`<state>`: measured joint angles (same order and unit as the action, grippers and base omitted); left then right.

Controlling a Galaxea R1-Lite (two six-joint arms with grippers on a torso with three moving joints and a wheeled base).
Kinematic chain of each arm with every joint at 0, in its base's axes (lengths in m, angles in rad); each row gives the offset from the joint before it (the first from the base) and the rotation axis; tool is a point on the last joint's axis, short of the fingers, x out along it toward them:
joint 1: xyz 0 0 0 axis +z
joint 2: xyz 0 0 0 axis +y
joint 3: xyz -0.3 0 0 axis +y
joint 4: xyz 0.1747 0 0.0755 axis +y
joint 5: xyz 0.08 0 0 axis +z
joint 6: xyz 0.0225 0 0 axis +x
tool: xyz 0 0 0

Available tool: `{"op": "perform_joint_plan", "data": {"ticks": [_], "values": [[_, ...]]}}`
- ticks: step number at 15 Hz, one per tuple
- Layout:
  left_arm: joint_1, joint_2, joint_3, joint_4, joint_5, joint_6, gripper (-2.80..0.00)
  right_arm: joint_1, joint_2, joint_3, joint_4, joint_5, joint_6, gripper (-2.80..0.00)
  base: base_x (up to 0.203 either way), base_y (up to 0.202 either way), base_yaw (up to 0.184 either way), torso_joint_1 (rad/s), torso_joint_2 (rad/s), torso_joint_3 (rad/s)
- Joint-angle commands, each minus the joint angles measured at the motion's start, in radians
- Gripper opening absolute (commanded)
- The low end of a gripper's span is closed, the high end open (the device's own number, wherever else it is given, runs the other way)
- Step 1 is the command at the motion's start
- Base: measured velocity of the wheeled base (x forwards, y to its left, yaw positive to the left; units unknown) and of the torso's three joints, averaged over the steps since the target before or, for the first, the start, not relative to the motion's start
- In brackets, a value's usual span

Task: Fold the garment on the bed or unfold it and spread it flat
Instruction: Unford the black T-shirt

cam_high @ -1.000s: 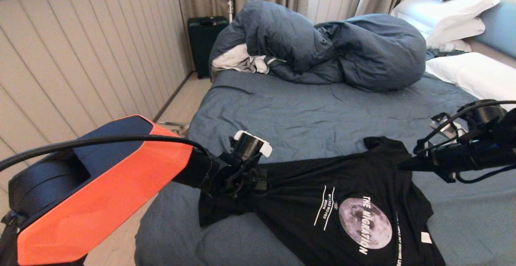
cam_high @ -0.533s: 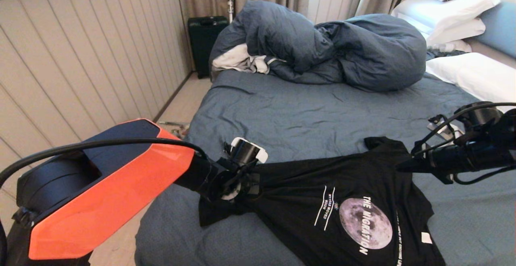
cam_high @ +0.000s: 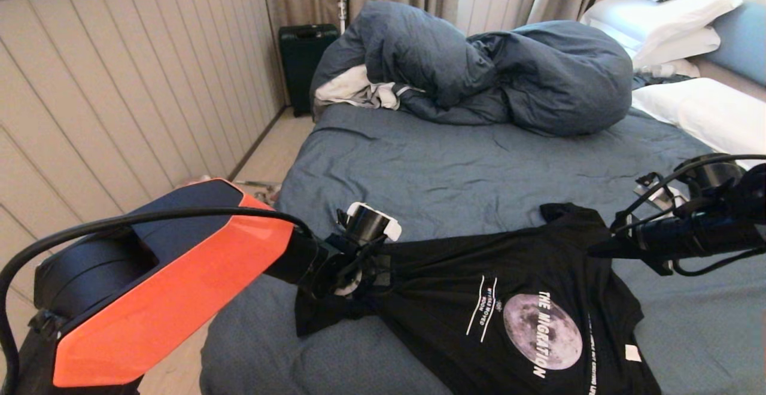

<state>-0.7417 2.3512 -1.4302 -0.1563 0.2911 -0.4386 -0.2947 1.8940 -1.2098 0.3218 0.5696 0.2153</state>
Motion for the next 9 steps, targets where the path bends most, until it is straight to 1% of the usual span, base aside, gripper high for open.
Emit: {"op": "perform_joint_plan", "data": {"ticks": [1, 3, 7, 8, 9], "values": [[-0.001, 0.007, -0.019, 0.000, 0.003, -0.002, 0.00, 0.000, 0.002, 0.001, -0.001, 0.004, 0.001, -2.80, 0.000, 0.000, 0.000, 0.000, 0.00, 0.000], [-0.001, 0.025, -0.044, 0.006, 0.002, -0.002, 0.00, -0.001, 0.003, 0.003, -0.007, 0.003, 0.001, -2.80, 0.000, 0.000, 0.000, 0.000, 0.00, 0.000], [-0.005, 0.044, -0.042, 0.009, 0.002, -0.002, 0.00, -0.001, 0.003, 0.002, -0.009, 0.003, 0.001, -2.80, 0.000, 0.000, 0.000, 0.000, 0.00, 0.000], [-0.007, 0.045, -0.044, 0.010, 0.002, -0.002, -2.80, -0.001, 0.003, 0.001, -0.009, 0.003, 0.001, -2.80, 0.000, 0.000, 0.000, 0.000, 0.00, 0.000], [-0.008, 0.046, -0.045, 0.011, 0.002, -0.001, -2.80, -0.001, 0.005, 0.001, -0.009, 0.003, 0.001, -2.80, 0.000, 0.000, 0.000, 0.000, 0.00, 0.000]]}}
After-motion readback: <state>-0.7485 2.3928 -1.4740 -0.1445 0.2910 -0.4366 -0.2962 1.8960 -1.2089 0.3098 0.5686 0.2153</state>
